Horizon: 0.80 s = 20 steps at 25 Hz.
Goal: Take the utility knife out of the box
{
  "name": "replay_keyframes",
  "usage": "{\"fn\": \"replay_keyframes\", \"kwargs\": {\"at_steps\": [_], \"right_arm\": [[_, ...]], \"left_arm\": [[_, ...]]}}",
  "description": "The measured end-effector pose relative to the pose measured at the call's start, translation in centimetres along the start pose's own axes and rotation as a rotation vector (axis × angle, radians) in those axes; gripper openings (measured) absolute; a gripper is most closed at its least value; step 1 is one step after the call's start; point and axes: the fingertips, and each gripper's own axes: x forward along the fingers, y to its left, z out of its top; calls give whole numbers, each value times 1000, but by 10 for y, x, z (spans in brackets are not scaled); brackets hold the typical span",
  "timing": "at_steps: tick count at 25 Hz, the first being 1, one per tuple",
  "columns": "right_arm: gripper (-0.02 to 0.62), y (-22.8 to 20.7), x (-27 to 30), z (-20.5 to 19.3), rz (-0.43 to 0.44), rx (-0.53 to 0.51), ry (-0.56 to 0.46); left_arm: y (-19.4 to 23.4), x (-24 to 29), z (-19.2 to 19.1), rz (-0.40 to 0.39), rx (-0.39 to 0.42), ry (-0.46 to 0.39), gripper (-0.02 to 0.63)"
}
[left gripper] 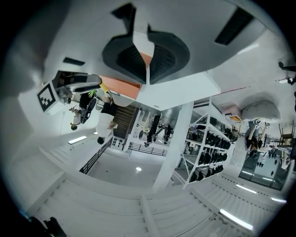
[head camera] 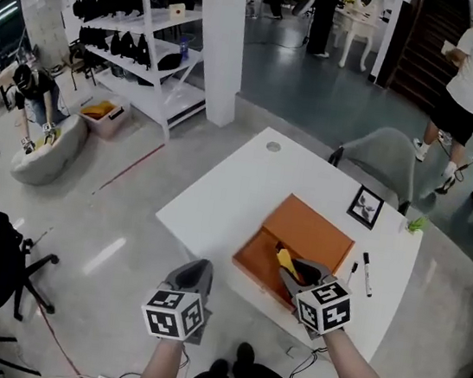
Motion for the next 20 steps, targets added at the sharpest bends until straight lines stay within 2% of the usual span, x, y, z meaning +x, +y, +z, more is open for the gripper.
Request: {"fn": "replay_keyframes", "kwargs": {"at_steps": [10,20], "right_arm": [[114,-12,-44,7,-64,145,-113],[114,-21,-91,3,-165,223,-205]], "left_arm": [[-32,17,-1,-86,46,27,28],[-55,24,0,-136,110,43,28]]}}
